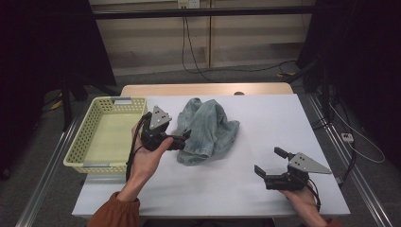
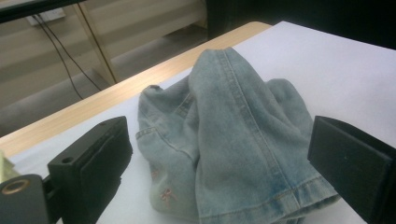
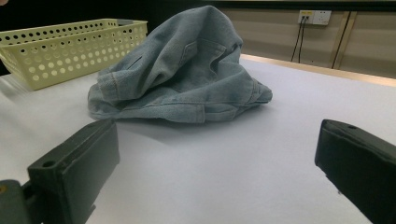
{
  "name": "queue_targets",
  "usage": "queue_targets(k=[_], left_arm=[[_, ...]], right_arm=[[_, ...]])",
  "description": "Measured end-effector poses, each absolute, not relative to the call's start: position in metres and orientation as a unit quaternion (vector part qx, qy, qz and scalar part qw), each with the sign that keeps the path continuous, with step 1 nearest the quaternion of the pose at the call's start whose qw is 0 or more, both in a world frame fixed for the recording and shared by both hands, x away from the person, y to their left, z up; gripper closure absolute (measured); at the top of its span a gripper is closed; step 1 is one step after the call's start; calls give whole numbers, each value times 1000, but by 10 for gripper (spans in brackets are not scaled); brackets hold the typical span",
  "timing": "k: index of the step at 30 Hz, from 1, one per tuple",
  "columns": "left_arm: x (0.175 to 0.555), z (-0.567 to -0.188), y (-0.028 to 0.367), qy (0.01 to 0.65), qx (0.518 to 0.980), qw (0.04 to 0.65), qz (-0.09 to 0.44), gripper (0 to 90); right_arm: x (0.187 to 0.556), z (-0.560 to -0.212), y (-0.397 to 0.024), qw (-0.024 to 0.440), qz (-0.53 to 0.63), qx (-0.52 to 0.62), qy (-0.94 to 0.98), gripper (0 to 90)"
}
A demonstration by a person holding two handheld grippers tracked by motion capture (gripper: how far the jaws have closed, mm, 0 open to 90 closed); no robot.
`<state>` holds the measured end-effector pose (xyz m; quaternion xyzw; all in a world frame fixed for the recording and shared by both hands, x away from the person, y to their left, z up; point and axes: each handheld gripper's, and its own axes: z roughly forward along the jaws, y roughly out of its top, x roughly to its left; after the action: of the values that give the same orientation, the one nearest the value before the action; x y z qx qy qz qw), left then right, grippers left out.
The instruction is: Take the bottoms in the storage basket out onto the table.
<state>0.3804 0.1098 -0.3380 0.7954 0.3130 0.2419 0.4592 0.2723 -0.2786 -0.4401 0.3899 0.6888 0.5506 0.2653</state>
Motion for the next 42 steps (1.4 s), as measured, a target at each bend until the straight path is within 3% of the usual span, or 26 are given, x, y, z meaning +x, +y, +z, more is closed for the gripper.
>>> queue_targets(k=[20,42], left_arm=[[357,-336,139,299,798,458,251,51],[335,-344,180,338,771,468,270,47]], right_arm=[[272,-440,-278,264,549,391,690,0],[272,-440,-277,265,548,391,691,0]])
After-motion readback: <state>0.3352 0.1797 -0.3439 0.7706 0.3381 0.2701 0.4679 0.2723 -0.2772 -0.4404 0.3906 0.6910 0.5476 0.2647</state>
